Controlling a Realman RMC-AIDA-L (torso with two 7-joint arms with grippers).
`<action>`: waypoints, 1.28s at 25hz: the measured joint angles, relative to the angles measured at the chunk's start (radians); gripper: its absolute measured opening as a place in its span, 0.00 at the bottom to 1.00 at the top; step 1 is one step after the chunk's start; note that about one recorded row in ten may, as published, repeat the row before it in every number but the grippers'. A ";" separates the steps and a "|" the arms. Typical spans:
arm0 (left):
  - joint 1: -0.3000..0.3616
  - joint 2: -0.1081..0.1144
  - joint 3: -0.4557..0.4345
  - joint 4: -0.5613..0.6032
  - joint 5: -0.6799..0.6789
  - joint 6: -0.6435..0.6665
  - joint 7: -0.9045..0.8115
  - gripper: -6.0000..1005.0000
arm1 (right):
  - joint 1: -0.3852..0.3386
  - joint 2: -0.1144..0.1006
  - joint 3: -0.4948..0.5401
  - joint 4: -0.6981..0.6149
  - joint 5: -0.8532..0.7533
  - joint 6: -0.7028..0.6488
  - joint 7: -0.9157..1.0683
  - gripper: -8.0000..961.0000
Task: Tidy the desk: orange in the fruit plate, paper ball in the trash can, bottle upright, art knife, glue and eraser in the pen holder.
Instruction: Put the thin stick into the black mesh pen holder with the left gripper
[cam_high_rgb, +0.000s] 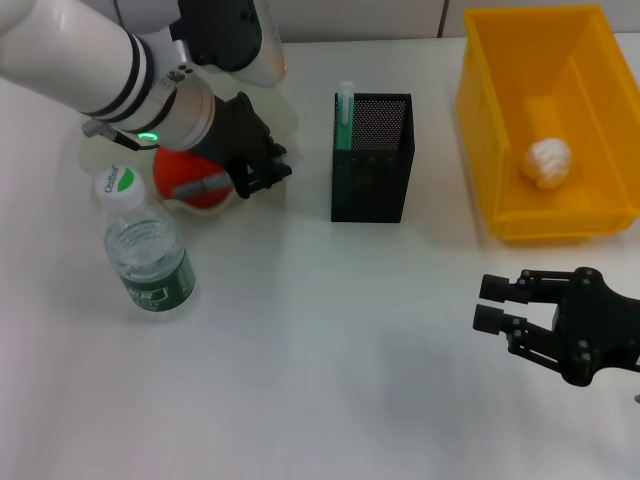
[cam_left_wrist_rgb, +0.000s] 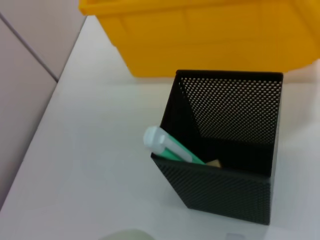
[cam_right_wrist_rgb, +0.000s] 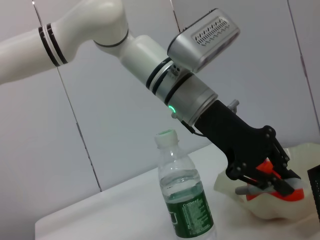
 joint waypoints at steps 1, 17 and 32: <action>0.000 0.000 0.000 0.000 0.000 0.000 0.000 0.17 | 0.000 0.000 0.000 0.000 0.000 0.000 0.000 0.40; 0.011 0.006 -0.118 0.174 -0.001 0.106 -0.001 0.16 | 0.000 0.002 0.004 0.000 0.000 -0.001 0.000 0.43; 0.130 0.005 -0.308 0.347 -0.634 0.225 0.109 0.16 | 0.000 0.002 0.004 -0.003 0.002 -0.008 0.001 0.46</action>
